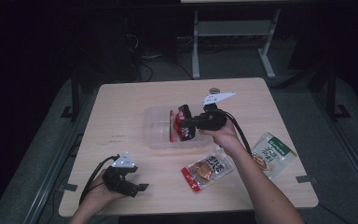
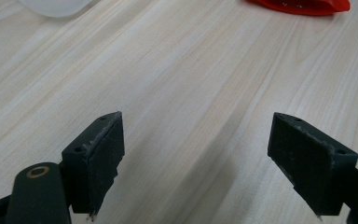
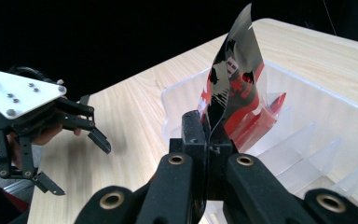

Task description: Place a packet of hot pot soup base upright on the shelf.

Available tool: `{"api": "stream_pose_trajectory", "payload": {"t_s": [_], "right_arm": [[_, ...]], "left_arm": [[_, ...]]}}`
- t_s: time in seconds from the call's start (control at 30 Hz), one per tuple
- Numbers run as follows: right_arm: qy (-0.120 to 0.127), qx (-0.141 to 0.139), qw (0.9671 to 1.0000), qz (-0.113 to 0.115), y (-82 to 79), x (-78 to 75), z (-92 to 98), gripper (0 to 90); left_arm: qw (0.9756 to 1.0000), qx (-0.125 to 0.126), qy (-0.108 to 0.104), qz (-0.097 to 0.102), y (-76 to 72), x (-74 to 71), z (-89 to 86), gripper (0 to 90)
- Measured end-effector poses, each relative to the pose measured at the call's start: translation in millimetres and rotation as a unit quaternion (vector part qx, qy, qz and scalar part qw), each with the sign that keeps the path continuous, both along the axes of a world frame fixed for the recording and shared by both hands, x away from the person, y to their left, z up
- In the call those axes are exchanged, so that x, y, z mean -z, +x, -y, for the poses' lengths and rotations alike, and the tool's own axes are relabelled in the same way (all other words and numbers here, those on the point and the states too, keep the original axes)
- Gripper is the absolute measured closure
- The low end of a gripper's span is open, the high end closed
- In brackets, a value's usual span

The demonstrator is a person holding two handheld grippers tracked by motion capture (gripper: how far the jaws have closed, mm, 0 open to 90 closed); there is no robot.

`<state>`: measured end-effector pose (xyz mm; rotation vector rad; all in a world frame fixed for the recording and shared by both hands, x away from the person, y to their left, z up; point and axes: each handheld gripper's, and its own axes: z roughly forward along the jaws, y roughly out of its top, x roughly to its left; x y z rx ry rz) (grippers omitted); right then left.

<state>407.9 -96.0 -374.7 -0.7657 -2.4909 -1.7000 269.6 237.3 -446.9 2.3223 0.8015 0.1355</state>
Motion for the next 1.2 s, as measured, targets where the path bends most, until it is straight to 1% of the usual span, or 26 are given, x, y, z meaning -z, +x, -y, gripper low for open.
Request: {"api": "stream_pose_trajectory", "payload": {"t_s": [0.1,0.13,0.17,0.3,0.33,0.37,0.47,0.5,0.67,0.87,0.93,1.0,1.07,1.2], "right_arm": [[-0.006,0.0,1.0,-0.006,2.7,2.5,-2.9,90.0],[-0.007,0.0,0.9999,-0.009,3.6,3.2,-3.9,90.0],[-0.01,0.0,0.9999,-0.009,4.7,3.8,-4.9,90.0],[-0.017,-0.002,0.9998,-0.008,9.0,5.2,-9.6,90.0],[-0.02,-0.002,0.9997,-0.011,10.0,5.9,-10.8,90.0],[-0.026,-0.001,0.9996,-0.009,11.5,6.8,-11.6,90.0],[-0.027,0.002,0.9995,-0.014,15.3,8.7,-15.1,90.0],[-0.03,0.0,0.9995,-0.014,16.3,8.9,-15.7,90.0],[-0.035,0.001,0.9993,-0.015,18.3,10.4,-20.9,90.0],[-0.037,0.003,0.9992,-0.018,20.6,13.0,-22.4,89.8],[-0.04,0.002,0.9991,-0.017,20.9,13.7,-23.3,89.4],[-0.043,0.001,0.999,-0.014,21.0,14.1,-24.4,89.1],[-0.046,0.004,0.9989,-0.013,21.0,13.9,-25.4,88.0],[-0.049,0.005,0.9986,-0.018,21.5,14.5,-26.6,80.8]], "left_arm": [[1.0,0.0,-0.001,0.001,-0.3,0.8,0.2,18.2],[1.0,0.002,0.001,0.002,-0.1,0.6,-0.3,18.2],[1.0,0.001,-0.001,0.002,-0.3,0.8,0.0,18.1],[1.0,0.003,-0.001,0.004,-0.2,0.8,-0.1,18.1],[1.0,0.002,-0.003,0.004,-0.1,1.4,0.1,18.2],[1.0,0.003,-0.002,-0.001,0.2,1.5,-0.3,18.2],[1.0,0.004,0.001,-0.001,0.9,1.2,-1.3,18.2],[1.0,0.001,-0.003,-0.002,0.8,1.3,-1.1,18.2],[1.0,0.005,0.001,-0.004,1.2,1.3,-1.8,18.2],[1.0,0.006,0.001,-0.006,1.0,2.0,-1.2,18.6],[0.9999,0.009,0.004,-0.007,1.2,2.6,-1.0,18.7],[0.9999,0.007,0.002,-0.01,0.7,3.2,-0.3,18.7],[0.9999,0.009,0.002,-0.01,0.8,3.3,-0.1,18.7],[0.9999,0.007,0.001,-0.01,0.6,3.8,0.0,18.7]]}}
